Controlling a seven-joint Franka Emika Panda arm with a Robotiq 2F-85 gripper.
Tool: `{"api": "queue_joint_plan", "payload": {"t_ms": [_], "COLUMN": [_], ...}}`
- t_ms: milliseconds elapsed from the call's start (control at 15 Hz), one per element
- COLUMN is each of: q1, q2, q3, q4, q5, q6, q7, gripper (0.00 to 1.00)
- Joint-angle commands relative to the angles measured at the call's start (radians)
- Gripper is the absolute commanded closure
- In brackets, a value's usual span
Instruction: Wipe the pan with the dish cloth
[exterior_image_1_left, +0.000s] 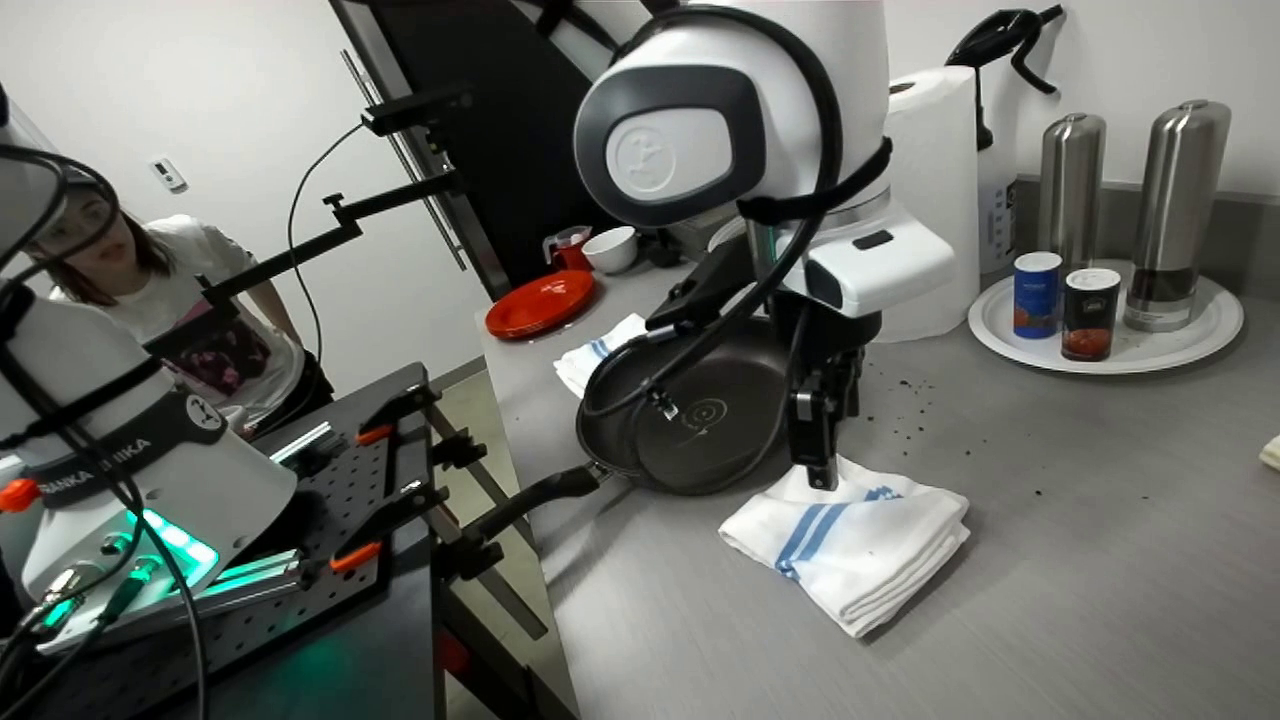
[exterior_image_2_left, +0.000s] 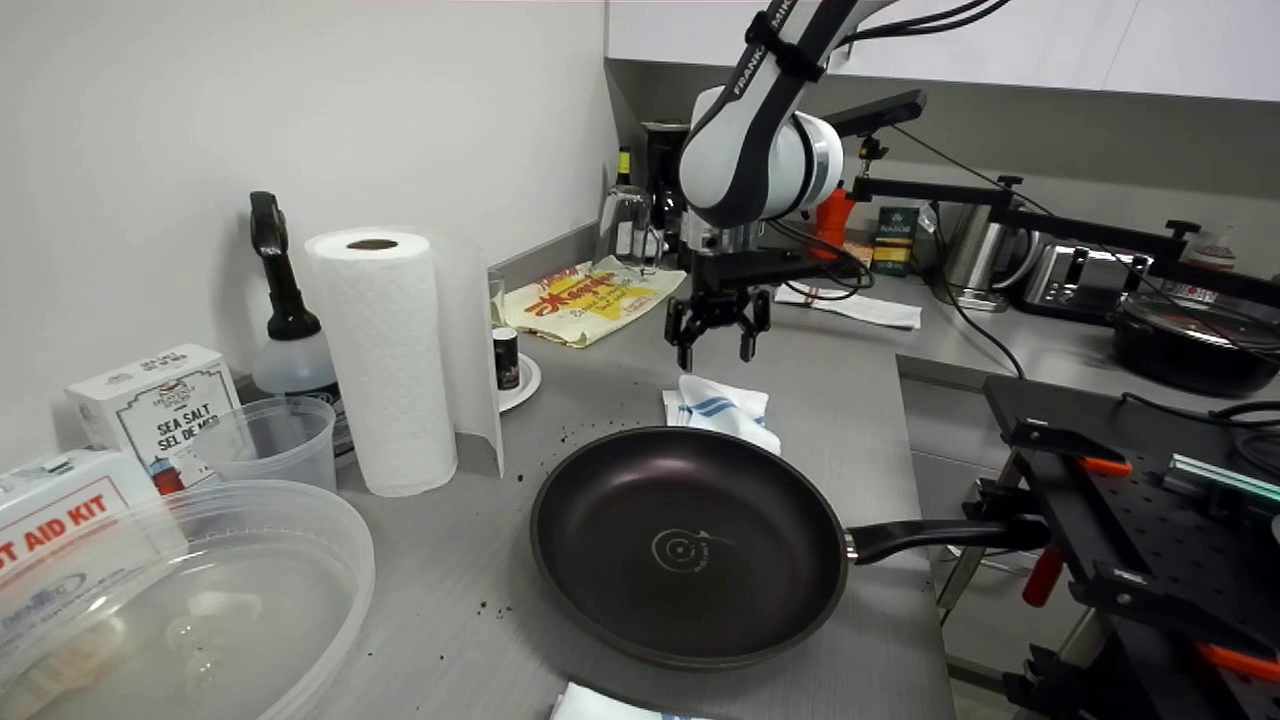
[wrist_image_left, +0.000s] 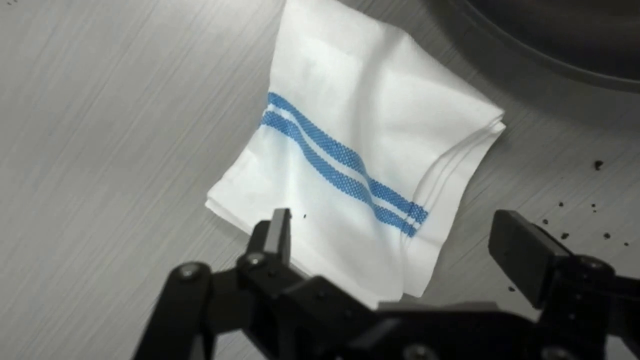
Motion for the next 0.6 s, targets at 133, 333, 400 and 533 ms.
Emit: {"api": "queue_joint_plan", "payload": {"t_ms": [133,333,400,533], "q1": [0.011,0.01,0.01,0.009], "q2": [0.097,0.122,0.127,0.138], "q3": [-0.017,-0.016,-0.017,-0.015], "q4": [0.085,0.088,0.084,0.077], "q5": [-0.01,-0.006,-0.005,-0.001], "q6": [0.008,0.005,0.005,0.006], "q7": [0.045,0.049,0.051,0.053], "gripper": [0.0,0.0,0.0,0.0]}}
